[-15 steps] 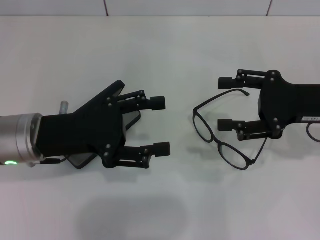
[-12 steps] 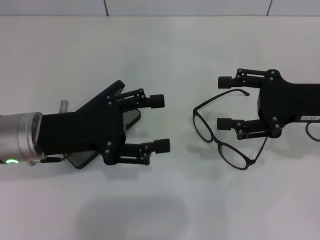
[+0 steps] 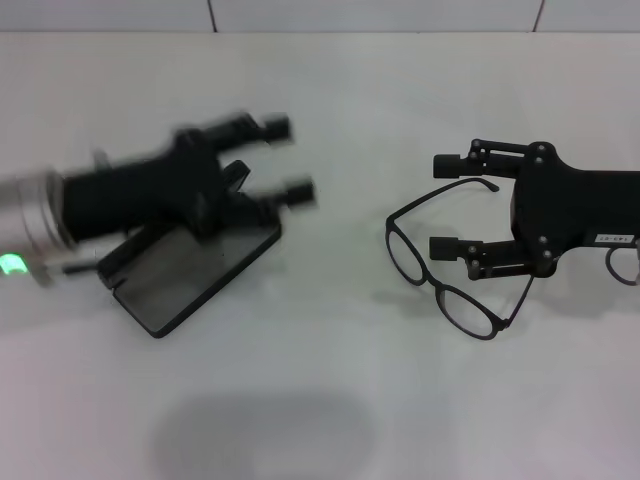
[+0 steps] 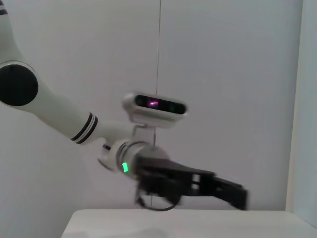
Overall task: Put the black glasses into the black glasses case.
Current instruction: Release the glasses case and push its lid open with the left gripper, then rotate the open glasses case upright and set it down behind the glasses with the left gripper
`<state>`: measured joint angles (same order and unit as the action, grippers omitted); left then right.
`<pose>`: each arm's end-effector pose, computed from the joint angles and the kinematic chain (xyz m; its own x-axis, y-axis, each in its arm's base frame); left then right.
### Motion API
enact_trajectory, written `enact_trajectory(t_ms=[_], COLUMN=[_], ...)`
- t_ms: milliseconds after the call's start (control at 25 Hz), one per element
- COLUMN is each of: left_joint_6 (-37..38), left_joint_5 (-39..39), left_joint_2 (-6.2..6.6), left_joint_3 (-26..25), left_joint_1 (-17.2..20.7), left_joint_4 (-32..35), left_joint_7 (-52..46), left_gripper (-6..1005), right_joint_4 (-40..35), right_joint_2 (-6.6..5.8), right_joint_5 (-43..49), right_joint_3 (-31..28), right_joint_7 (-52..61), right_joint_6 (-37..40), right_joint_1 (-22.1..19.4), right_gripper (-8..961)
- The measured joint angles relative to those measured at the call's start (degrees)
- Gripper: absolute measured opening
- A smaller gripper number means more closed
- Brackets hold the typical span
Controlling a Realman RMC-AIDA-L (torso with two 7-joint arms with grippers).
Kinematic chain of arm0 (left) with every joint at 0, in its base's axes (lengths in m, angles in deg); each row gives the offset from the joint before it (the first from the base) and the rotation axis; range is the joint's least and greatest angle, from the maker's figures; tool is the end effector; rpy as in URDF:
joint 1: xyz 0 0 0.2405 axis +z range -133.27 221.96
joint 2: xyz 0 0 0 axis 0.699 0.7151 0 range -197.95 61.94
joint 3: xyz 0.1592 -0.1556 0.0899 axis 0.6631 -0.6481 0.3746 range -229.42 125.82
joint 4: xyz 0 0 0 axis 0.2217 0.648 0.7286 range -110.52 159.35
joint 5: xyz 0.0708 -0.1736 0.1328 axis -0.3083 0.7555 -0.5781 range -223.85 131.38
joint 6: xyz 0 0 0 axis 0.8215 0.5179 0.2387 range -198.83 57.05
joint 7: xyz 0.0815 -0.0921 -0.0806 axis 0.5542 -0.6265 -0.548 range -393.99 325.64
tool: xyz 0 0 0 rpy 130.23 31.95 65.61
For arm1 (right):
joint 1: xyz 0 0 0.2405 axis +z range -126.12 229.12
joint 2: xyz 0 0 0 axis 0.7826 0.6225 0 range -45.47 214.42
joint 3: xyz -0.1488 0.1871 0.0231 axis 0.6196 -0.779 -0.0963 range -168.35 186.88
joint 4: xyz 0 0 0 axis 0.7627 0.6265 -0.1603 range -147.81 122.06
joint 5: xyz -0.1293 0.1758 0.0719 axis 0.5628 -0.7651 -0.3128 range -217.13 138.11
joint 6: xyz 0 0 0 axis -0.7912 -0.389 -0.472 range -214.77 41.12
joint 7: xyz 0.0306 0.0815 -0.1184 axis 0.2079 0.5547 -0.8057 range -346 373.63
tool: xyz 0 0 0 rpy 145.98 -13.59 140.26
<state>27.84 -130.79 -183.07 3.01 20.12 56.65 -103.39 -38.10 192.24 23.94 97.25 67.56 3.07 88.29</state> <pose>-0.2435 0.3106 0.0243 0.6414 0.1553 0.7513 0.3341 -0.9381 -0.0913 0.1928 0.3464 -0.0076 0.7838 0.1015 -0.6126 0.0296 -0.9915 -0.1264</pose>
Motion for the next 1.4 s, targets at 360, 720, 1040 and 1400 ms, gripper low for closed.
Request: enact_trajectory(t_ms=[360,720,1040,1400], left_joint_6=[-11.5,-16.7,-18.3,-20.3], left_joint_5=[-32.9,-47.4,-50.9,-53.0], left_joint_2=[-0.48,-4.70,-4.66,-4.68], left_joint_3=[-0.8,4.4,5.8,6.0], left_joint_1=[1.9,2.4,1.8,0.0], left_joint_4=[35.7,41.9,40.9,40.6], left_joint_7=[-38.8,-45.6,-47.3,-51.2], left_gripper=[876,875,746,379], right_joint_4=[0.0,-0.1,-0.5,-1.0], right_joint_2=[-0.60,-0.58,-0.63,-0.65], right_joint_5=[0.0,0.0,0.8,2.3], right_joint_3=[-0.5,-0.9,-0.9,-0.9], right_joint_7=[0.2,-0.1,-1.0,-1.8], right_joint_6=[0.0,-0.6,-0.7,1.7], right_joint_1=[-0.7,-0.5,-0.8,-0.8], right_gripper=[797,798,797,797])
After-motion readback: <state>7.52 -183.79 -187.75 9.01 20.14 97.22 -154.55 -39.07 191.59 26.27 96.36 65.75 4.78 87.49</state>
